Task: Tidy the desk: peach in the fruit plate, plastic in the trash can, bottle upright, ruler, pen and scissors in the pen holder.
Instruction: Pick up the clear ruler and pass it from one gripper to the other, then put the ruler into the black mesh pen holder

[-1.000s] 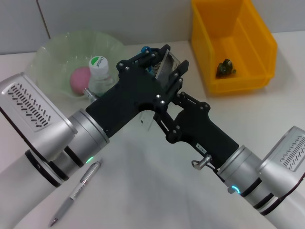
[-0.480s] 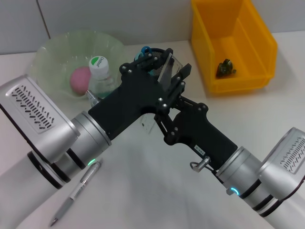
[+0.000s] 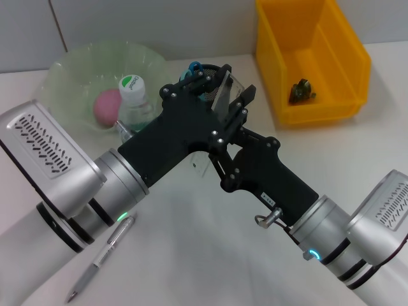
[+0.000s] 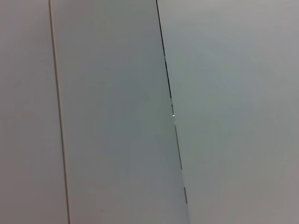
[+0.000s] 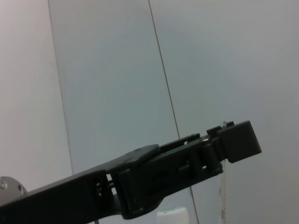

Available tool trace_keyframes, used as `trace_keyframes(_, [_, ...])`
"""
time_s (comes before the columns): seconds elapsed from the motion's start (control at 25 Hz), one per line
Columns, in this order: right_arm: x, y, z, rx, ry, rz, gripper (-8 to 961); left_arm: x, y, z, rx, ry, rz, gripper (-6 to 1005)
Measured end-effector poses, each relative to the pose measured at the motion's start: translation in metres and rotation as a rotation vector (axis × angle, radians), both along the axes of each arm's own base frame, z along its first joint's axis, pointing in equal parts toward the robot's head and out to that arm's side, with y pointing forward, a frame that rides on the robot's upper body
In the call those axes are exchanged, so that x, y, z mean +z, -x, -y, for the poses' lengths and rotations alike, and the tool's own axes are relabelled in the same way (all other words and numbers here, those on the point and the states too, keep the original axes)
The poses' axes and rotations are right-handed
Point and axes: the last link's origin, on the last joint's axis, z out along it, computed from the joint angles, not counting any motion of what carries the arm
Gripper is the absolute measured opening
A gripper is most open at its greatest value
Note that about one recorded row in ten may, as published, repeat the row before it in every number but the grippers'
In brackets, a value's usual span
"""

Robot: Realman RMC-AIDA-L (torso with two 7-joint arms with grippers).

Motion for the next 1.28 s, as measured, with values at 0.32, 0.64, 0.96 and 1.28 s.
trace_keyframes(0.32, [-0.001, 0.002, 0.001, -0.002, 0.000, -0.010, 166, 0.000, 0.001, 0.000, 0.000, 0.002, 0.000, 393])
trace_keyframes(0.64, [0.003, -0.003, -0.001, -0.056, -0.035, -0.025, 74, 0.001, 0.001, 0.005, -0.029, 0.008, 0.025, 393])
trace_keyframes(0.96, [-0.001, -0.003, -0.002, -0.062, -0.015, -0.004, 9, 0.002, 0.001, 0.005, -0.030, 0.016, 0.035, 599])
trace_keyframes(1.28, [0.014, -0.018, -0.005, -0.083, -0.079, 0.002, 12, 0.018, 0.011, 0.011, -0.048, 0.135, 0.145, 638])
